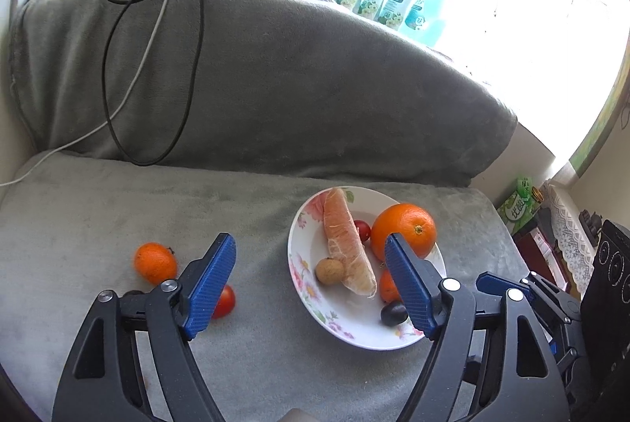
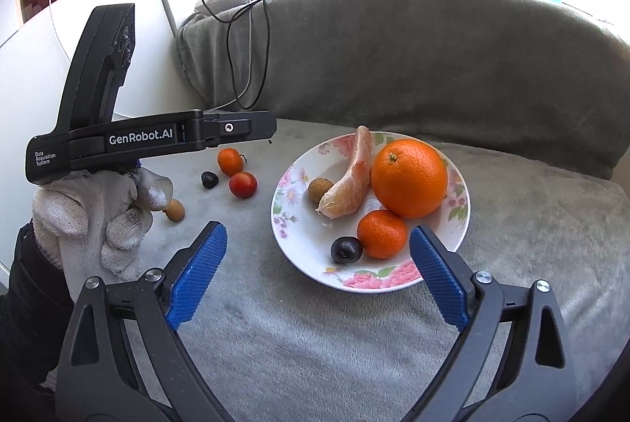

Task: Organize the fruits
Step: 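Withdraw both grippers from the plate toward the remaining loose fruits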

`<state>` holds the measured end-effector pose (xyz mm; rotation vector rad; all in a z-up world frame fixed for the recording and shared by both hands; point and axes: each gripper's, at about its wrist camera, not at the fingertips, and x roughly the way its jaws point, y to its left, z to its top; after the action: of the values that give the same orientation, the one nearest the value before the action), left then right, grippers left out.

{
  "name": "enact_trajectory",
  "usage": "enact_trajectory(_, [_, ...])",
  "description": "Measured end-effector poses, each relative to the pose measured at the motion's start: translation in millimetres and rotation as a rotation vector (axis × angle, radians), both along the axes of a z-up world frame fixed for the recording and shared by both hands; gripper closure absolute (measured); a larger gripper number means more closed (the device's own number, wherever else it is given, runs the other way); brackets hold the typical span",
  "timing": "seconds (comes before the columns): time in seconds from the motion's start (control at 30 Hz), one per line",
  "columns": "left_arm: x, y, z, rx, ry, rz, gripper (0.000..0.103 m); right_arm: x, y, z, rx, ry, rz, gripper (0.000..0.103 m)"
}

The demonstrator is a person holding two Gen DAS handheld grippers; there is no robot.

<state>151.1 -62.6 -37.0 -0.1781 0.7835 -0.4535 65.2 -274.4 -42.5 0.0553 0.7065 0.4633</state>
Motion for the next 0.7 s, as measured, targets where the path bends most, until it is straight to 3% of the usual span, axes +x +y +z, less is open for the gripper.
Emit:
enact_trajectory(0.4, [-22.4, 66.1, 17.9, 0.000, -0.062, 0.110, 0.025, 5.7, 4.2, 19.2, 0.086, 0.012, 0.032, 0.006])
enact_trajectory(0.7, [-46.0, 107.2, 7.0, 0.014, -0.066, 0.182, 0.025, 16.1, 31.7, 28.8, 0.078, 0.009, 0.094, 0.006])
